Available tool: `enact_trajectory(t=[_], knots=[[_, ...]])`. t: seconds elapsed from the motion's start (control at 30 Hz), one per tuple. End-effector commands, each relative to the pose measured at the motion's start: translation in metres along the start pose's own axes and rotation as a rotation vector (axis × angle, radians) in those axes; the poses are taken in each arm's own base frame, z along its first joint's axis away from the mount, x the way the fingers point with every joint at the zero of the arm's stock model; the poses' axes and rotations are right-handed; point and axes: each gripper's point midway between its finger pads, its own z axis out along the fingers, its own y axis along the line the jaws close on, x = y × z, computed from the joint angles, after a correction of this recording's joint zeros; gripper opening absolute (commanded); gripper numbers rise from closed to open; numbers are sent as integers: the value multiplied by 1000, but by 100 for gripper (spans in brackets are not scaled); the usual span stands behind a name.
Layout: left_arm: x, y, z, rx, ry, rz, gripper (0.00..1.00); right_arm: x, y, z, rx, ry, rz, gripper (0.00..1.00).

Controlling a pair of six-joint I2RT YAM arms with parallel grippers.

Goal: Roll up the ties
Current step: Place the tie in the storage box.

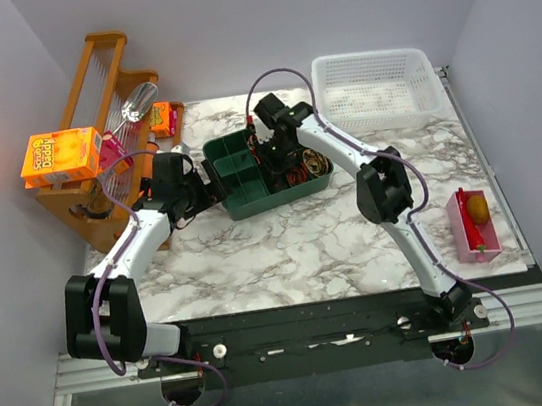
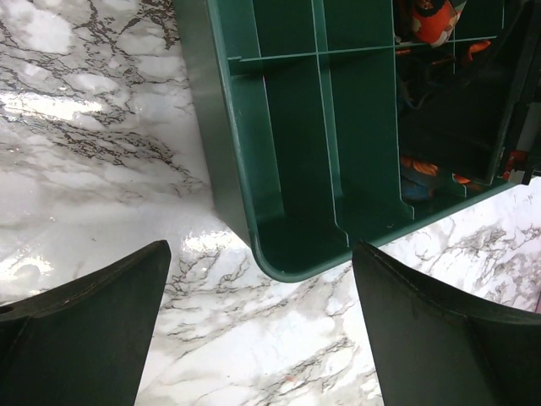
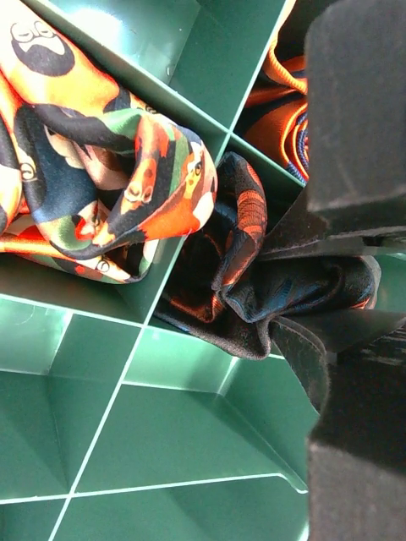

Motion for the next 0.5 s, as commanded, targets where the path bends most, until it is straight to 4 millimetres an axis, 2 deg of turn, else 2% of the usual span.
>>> enact_trajectory(t=[0.0, 0.03, 0.07, 0.17, 0.27, 0.37, 0.47], knots=[[-7, -6, 0, 21, -12, 6, 99, 37, -8, 11, 75, 139, -8, 39], [-6, -5, 1, 19, -10, 5, 99, 37, -7, 7, 80, 132, -13, 43], [-5, -5, 1, 19, -10, 5, 99, 34, -6, 1, 81, 120, -18, 51], [-4, -4, 2, 20, -8, 5, 99, 20, -1, -25, 99, 58, -34, 65], [-3, -4, 2, 18, -5, 4, 99, 8, 4, -47, 105, 5, -44, 75], [-3, -4, 3, 21, -3, 4, 99, 3, 9, -60, 100, -21, -45, 80], [-3, -5, 2, 26, -6, 4, 99, 0, 10, -66, 103, -38, -45, 80]])
